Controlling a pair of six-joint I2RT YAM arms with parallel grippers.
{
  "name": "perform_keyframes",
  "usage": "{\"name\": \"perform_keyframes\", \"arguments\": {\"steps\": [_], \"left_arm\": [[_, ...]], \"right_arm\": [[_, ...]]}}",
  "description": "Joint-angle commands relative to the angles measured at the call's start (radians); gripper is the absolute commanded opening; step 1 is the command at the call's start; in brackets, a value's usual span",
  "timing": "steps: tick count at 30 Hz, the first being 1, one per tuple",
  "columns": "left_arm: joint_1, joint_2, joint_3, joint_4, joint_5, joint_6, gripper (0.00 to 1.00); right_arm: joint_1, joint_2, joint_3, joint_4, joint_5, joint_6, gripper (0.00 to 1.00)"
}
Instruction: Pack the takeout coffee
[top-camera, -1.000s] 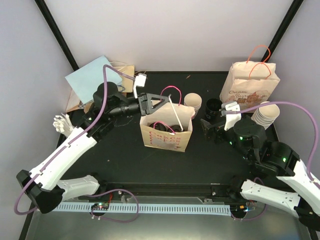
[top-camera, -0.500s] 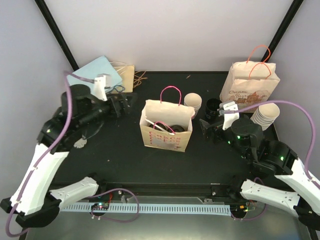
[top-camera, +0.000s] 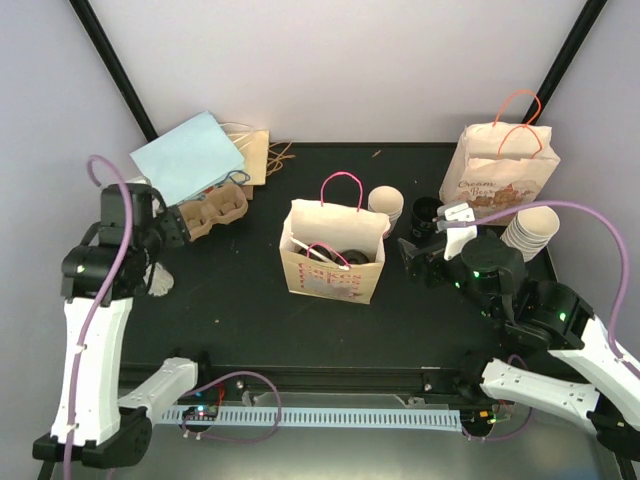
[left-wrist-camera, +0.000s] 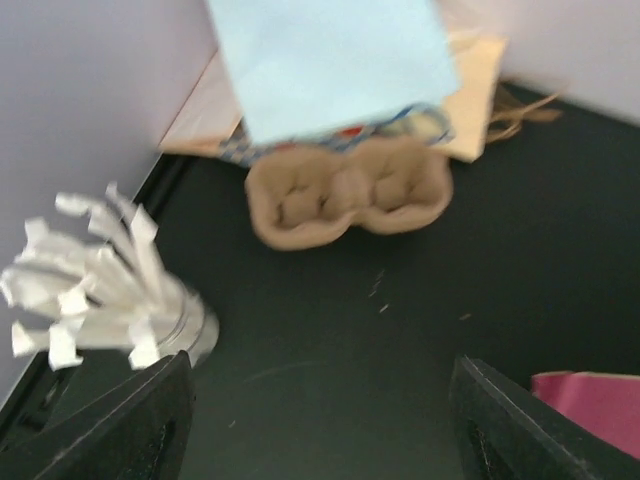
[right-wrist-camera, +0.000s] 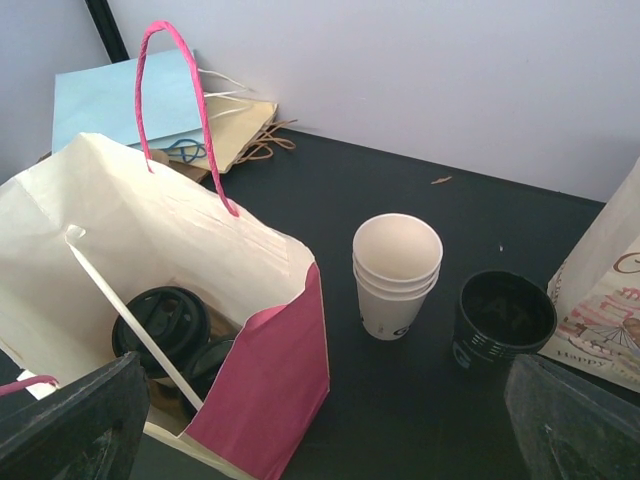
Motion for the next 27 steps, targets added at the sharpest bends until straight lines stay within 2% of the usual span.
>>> {"name": "perform_keyframes", "arguments": {"steps": [1,7,10,15,22,27], "left_arm": [[0.084,0.01,-0.119,-0.02,-0.027,0.063,0.7],[0.232,0.078,-0.217,0.002,-0.026,0.119,0.68],[0.248,0.101,-0.245,0.028,-0.061,0.114,0.67],[0.28,0.127,-0.271,0.052,-0.016,0.107,0.64],[0.306,0.126,-0.306,0.096,-0.057,0.085,0.51],[0.322,0.131,-0.341,0.116,-0.062,0.069,0.5]], "right_arm": [[-0.005,-0.002,-0.008,0.034,-0.006,-0.024,1.0],[-0.005,0.0,-0.014,0.041,-0.027,-0.034,1.0],[-0.004,-0.008,-0.026,0.053,-0.034,-0.034,1.0],[-0.005,-0.015,-0.028,0.049,-0.038,-0.034,1.0],[-0.005,-0.035,-0.039,0.053,-0.037,-0.029,1.0],[-0.005,-0.044,-0.042,0.05,-0.038,-0.027,1.0]]}}
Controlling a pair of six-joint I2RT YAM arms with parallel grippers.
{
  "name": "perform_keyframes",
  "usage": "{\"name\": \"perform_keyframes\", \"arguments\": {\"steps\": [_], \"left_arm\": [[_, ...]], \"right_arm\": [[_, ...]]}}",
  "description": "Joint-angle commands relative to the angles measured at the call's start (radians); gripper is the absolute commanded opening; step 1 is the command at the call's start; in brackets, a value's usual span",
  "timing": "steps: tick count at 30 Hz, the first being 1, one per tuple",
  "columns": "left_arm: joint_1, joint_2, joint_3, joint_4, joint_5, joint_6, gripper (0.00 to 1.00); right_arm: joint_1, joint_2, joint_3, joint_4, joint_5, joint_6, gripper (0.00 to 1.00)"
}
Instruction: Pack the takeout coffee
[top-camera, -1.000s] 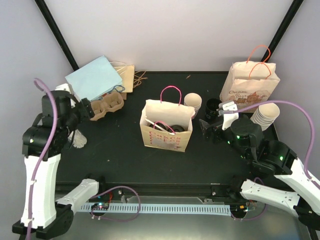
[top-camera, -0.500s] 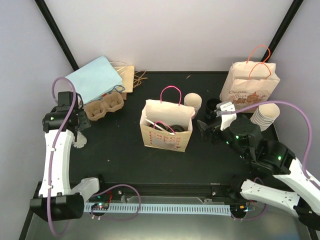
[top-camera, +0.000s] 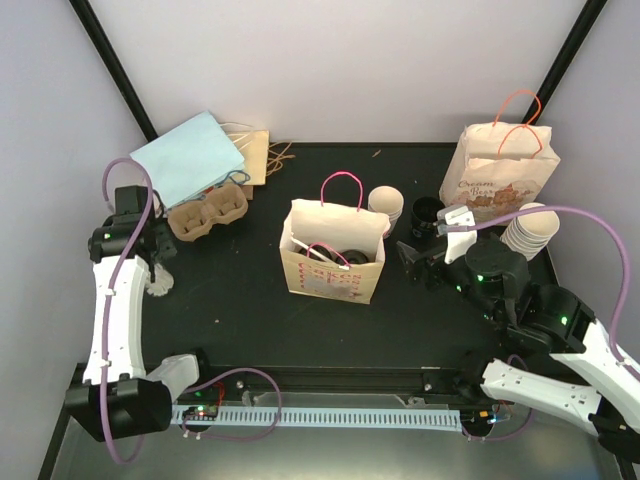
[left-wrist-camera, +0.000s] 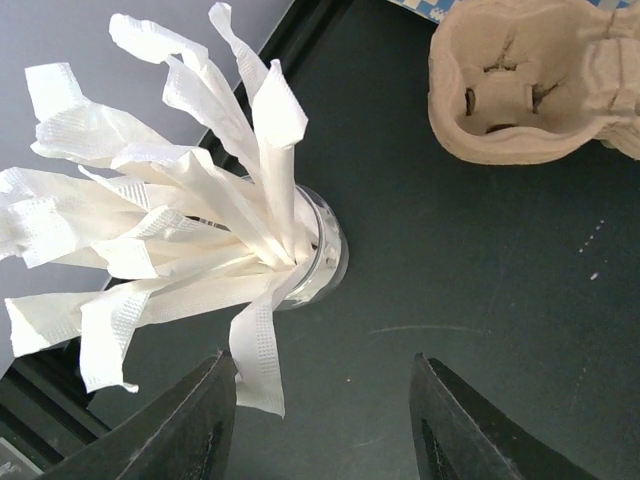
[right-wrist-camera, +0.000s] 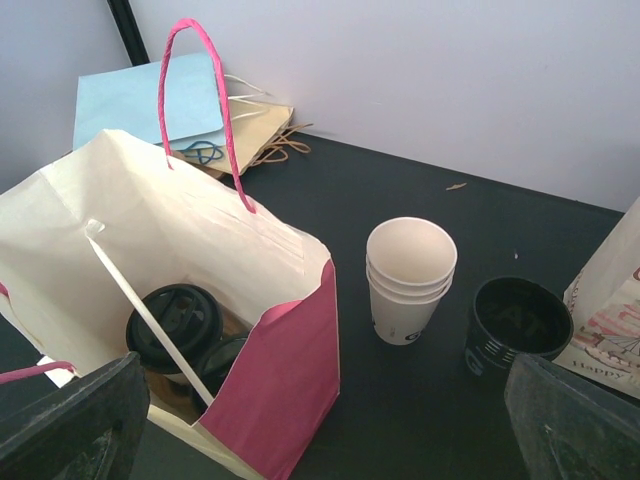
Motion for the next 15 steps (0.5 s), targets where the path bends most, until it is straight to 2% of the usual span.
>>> {"name": "perform_keyframes", "arguments": {"steps": [1,8,15], "left_arm": [[0.017,0.004,-0.023,0.04,-0.035,-0.022,0.49],[0.022,-0.003,-0.045,0.053,-0.051,-0.026,0.4],[0.022,-0.012,-0.051,0.051,-0.068,-0.035,0.37]], "right_arm": [[-0.005,-0.014,-0.008,0.018,-0.004,-0.002,1.0],[-0.005,-0.017,-0.01,0.012,-0.002,0.003,1.0],[-0.006,-0.017,-0.008,0.01,0.0,0.006,1.0]]}}
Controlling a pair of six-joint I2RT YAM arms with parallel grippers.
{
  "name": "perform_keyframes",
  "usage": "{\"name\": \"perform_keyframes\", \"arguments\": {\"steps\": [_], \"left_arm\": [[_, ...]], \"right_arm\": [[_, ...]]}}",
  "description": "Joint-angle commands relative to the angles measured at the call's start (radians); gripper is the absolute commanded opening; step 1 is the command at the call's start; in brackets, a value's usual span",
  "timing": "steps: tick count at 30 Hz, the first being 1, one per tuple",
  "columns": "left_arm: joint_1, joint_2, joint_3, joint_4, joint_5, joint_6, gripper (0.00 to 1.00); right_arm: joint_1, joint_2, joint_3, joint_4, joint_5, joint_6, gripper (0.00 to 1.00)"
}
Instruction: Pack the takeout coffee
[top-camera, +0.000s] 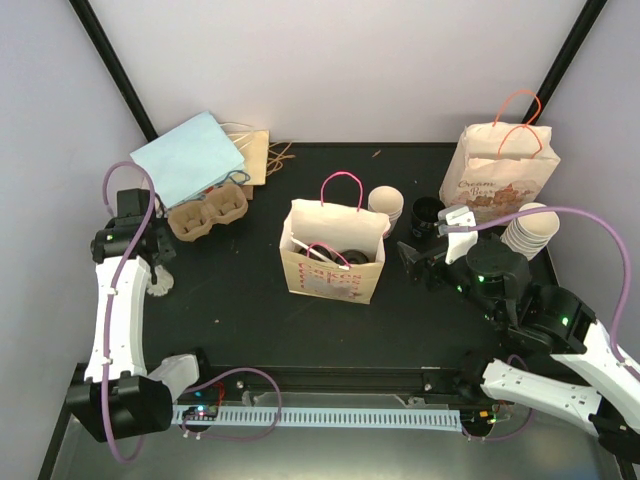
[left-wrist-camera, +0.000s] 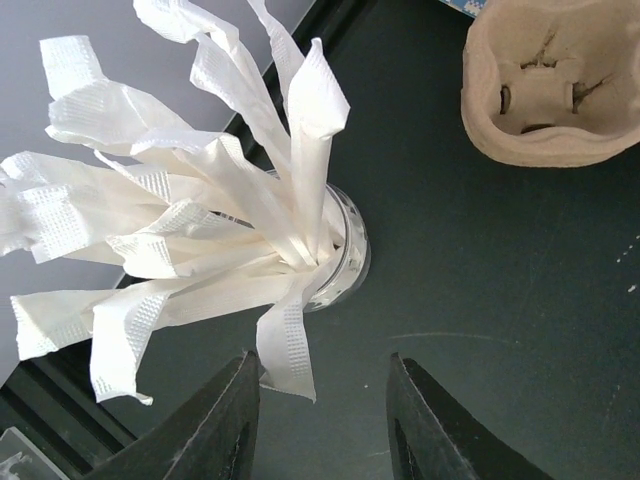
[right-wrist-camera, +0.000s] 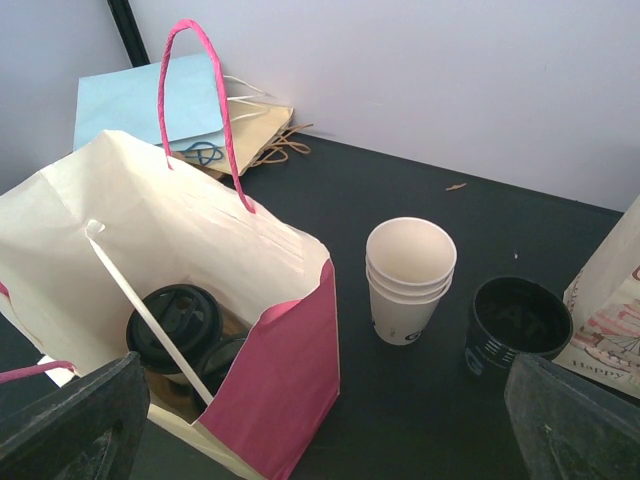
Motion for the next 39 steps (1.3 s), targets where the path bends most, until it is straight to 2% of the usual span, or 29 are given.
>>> {"name": "perform_keyframes", "arguments": {"steps": [1,5,9,11,19,25,34,39], "left_arm": [[0.009,-0.013,-0.002,0.019,-0.03,-0.013,0.37],[0.009,-0.016,-0.001,0.016,-0.05,-0.023,0.37],[0.009,-0.019,-0.002,0.017,-0.061,-0.027,0.46],[0.009,-0.019,-0.001,0.018,-0.062,-0.028,0.54],[0.009,-0.028,-0.017,0.021,-0.087,-0.042,0.55],[0.009,-0.041,-0.038,0.03,-0.079,-0.044,0.39],[0.009,-0.035,0.02,-0.01,-0.076,-0.044,0.04],[0.008,-0.029,0.063,-0.041,-0.075,-0.048,0.02]], "right_arm": [[-0.005,-0.011,-0.007,0.01,-0.002,0.006,1.0],[-0.005,-0.01,-0.005,0.009,-0.003,0.007,1.0],[-0.005,-0.009,-0.004,0.009,-0.004,0.006,1.0],[-0.005,-0.009,-0.005,0.009,-0.006,0.007,1.0],[-0.005,-0.007,-0.008,0.01,-0.012,0.012,1.0],[-0.005,-0.004,-0.004,0.009,-0.016,0.014,1.0],[-0.005,-0.006,-0.002,0.006,-0.022,0.021,1.0],[-0.005,-0.007,-0.001,0.006,-0.023,0.023,1.0]]}}
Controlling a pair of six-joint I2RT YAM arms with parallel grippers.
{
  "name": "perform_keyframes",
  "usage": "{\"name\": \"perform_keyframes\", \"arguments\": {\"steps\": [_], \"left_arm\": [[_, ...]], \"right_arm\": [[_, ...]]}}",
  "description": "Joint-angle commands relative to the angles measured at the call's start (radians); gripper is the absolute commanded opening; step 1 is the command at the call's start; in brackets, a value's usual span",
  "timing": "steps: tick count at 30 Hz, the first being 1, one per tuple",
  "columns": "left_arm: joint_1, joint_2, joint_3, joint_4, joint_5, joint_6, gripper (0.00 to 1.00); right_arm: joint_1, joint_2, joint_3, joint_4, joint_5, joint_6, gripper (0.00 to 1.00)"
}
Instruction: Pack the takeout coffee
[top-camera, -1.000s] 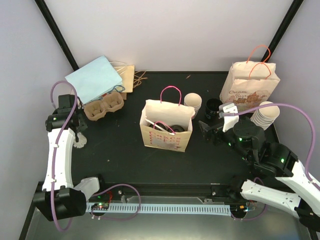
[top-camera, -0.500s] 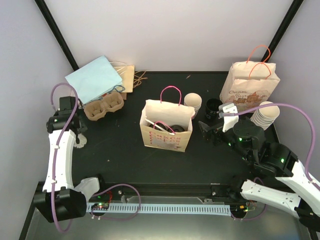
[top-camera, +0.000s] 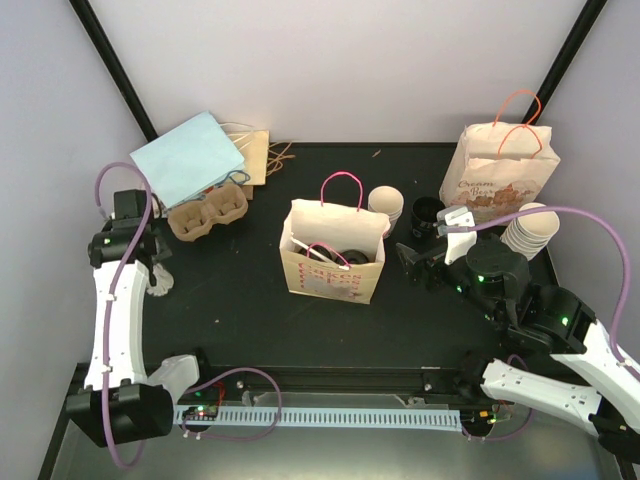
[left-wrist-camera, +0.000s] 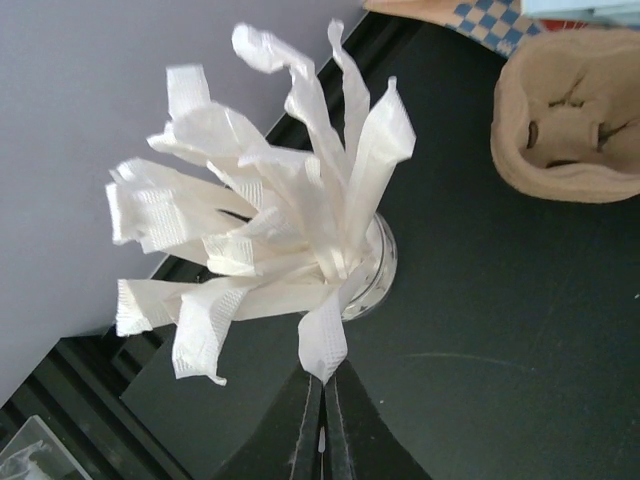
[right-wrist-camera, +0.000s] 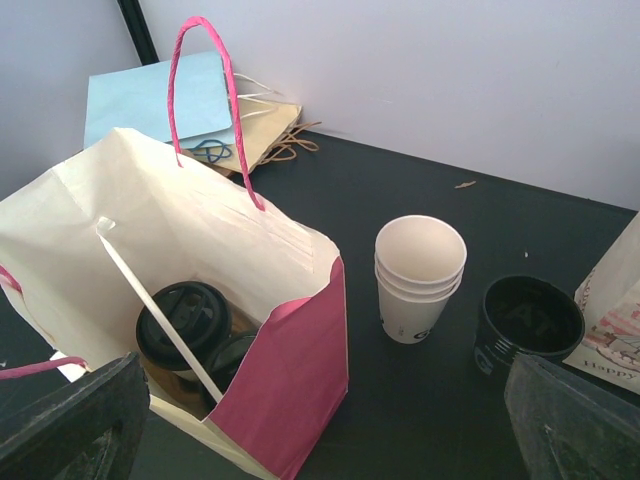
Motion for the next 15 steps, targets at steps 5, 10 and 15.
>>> {"name": "perform_keyframes", "arguments": {"steps": [5,10,15], "left_arm": [[0.008,-0.003,0.128,-0.081,-0.023,0.003,0.02],[0.008,-0.004,0.238,-0.159,-0.042,-0.015,0.02],[0.008,-0.037,0.36,-0.214,0.076,-0.012,0.02]], "right_arm": [[-0.005,-0.006,-0.001,0.008,-0.009,0.016,1.0],[-0.005,-0.002,0.0,0.015,-0.014,0.012,1.0],[-0.006,0.009,0.005,0.021,-0.011,0.003,1.0]]}}
